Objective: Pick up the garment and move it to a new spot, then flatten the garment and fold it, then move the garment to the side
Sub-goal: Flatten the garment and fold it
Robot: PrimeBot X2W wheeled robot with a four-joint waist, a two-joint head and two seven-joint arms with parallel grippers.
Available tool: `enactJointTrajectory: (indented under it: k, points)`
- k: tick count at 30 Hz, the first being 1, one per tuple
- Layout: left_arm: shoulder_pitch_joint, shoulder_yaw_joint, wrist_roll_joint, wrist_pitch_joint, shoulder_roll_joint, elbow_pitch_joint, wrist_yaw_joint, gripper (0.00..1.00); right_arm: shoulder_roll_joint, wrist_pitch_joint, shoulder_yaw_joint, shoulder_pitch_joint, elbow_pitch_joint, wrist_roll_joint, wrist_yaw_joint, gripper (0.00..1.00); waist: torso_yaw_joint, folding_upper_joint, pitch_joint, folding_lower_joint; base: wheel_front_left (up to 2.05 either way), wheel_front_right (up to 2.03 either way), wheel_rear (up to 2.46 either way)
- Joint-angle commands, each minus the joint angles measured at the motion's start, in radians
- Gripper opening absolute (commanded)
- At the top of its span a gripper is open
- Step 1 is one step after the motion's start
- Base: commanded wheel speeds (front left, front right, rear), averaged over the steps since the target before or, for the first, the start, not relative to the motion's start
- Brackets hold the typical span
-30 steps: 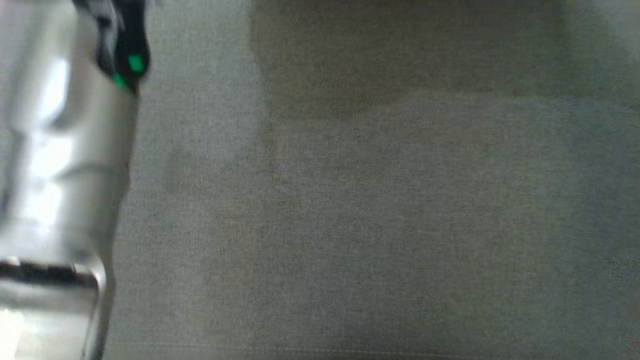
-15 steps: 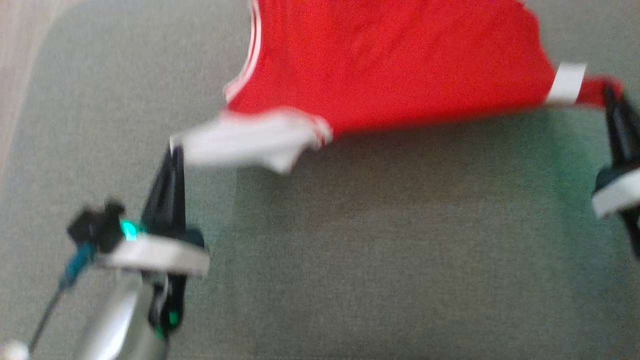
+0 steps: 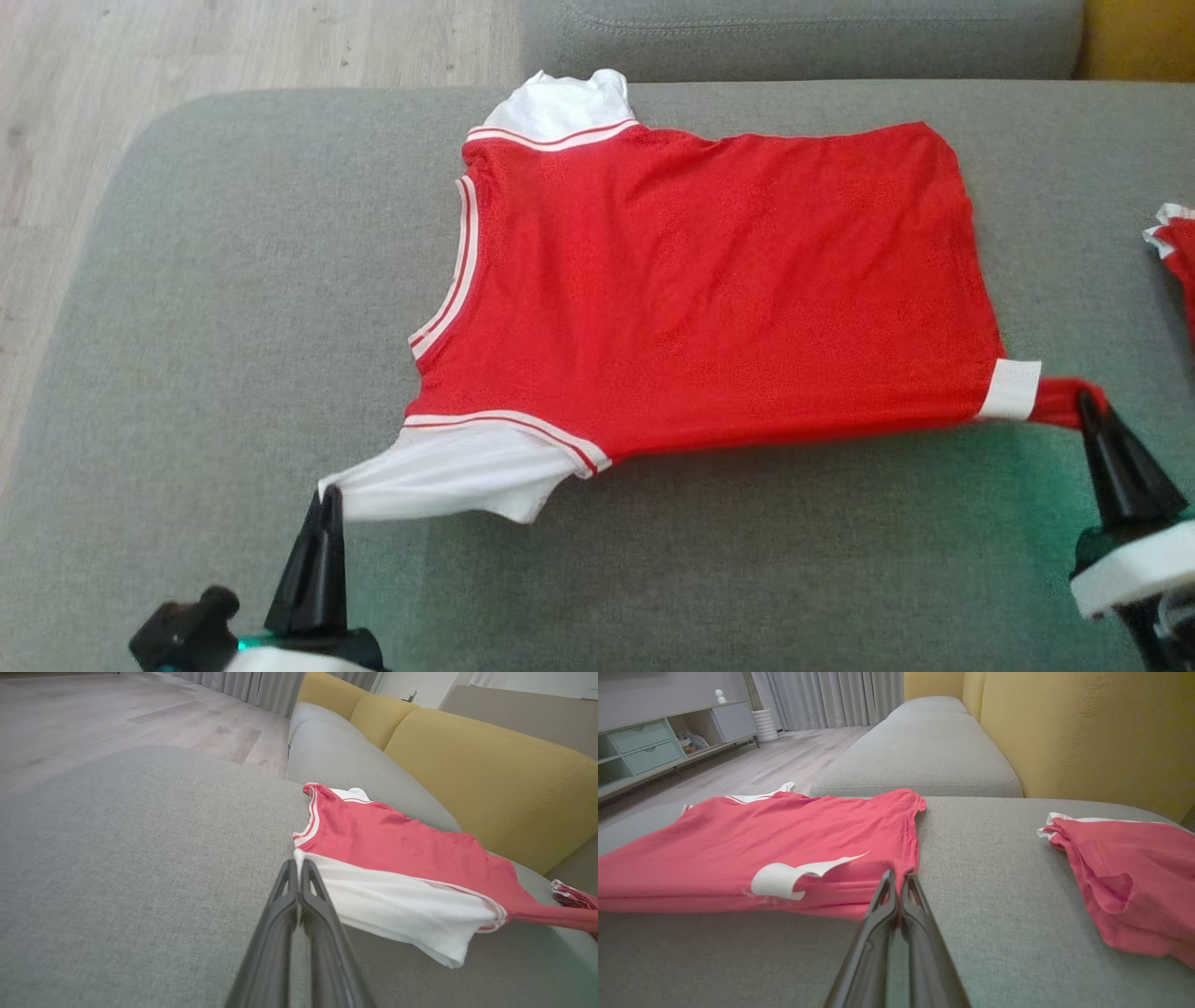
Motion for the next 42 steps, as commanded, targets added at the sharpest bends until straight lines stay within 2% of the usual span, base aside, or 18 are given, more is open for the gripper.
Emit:
enactJointTrajectory:
  k: [1, 8, 14, 21, 30, 31, 32, 33, 34, 35, 42]
  points:
    - [-0.018, 0.044, -0.008, 0.001, 0.025, -0.045, 0.012, 0.0, -0.026, -0.009, -0.01, 0.006, -0.035, -0.011, 0.007, 0.0, -0.002, -0.0001, -0.003, 0.0003, 0.0, 0.0, 0.0]
    - [-0.022, 0.044, -0.032, 0.028, 0.02, -0.07, 0.02, 0.0, -0.012, -0.009, -0.013, 0.035, -0.054, -0.02, 0.007, 0.0, -0.013, -0.0001, -0.004, 0.0003, 0.0, 0.0, 0.0]
    - [-0.157, 0.036, -0.044, 0.037, -0.002, -0.019, -0.006, 0.0, -0.009, -0.008, 0.017, -0.045, -0.016, -0.008, 0.007, 0.0, -0.024, -0.0001, 0.042, 0.0003, 0.0, 0.0, 0.0]
    - [-0.405, 0.025, -0.051, 0.023, -0.055, 0.14, -0.047, 0.0, -0.021, -0.008, 0.094, -0.221, 0.079, 0.012, 0.007, 0.0, -0.033, -0.0001, 0.128, 0.0003, 0.0, 0.0, 0.0]
    - [-0.649, 0.035, -0.039, -0.037, -0.083, 0.349, -0.101, 0.0, -0.027, -0.009, 0.192, -0.427, 0.21, 0.039, 0.007, 0.0, -0.04, -0.0001, 0.218, 0.0003, 0.0, 0.0, 0.0]
    - [-0.665, 0.036, -0.042, -0.041, -0.087, 0.374, -0.107, 0.07, -0.025, -0.009, 0.201, -0.441, 0.221, 0.042, 0.007, 0.0, -0.041, -0.0001, 0.222, 0.0003, 0.0, 0.0, 0.0]
    - [-0.679, 0.036, -0.043, -0.044, -0.09, 0.399, -0.111, 0.49, -0.02, -0.009, 0.207, -0.451, 0.229, 0.048, 0.007, 0.18, -0.041, -0.0001, 0.224, 0.0003, 0.0, 0.0, 0.0]
    - [-0.689, 0.035, -0.041, -0.048, -0.092, 0.423, -0.115, 1.0, -0.015, -0.009, 0.213, -0.459, 0.236, 0.051, 0.007, 0.8, -0.042, -0.0001, 0.226, 0.0003, 0.0, 0.0, 0.0]
    - [-0.689, 0.035, -0.041, -0.048, -0.092, 0.423, -0.115, 1.0, -0.015, -0.009, 0.213, -0.459, 0.236, 0.051, 0.007, 0.8, -0.042, -0.0001, 0.226, 0.0003, 0.0, 0.0, 0.0]
    - [-0.697, 0.036, -0.04, -0.052, -0.096, 0.443, -0.118, 1.0, -0.011, -0.009, 0.217, -0.465, 0.243, 0.054, 0.007, 1.0, -0.042, -0.0001, 0.226, 0.0003, 0.0, 0.0, 0.0]
    - [-0.657, 0.034, 0.03, -0.075, -0.1, 0.505, -0.12, 1.0, 0.004, -0.009, 0.188, -0.428, 0.221, 0.049, 0.007, 1.0, -0.045, -0.0001, 0.188, 0.0003, 0.0, 0.0, 0.0]
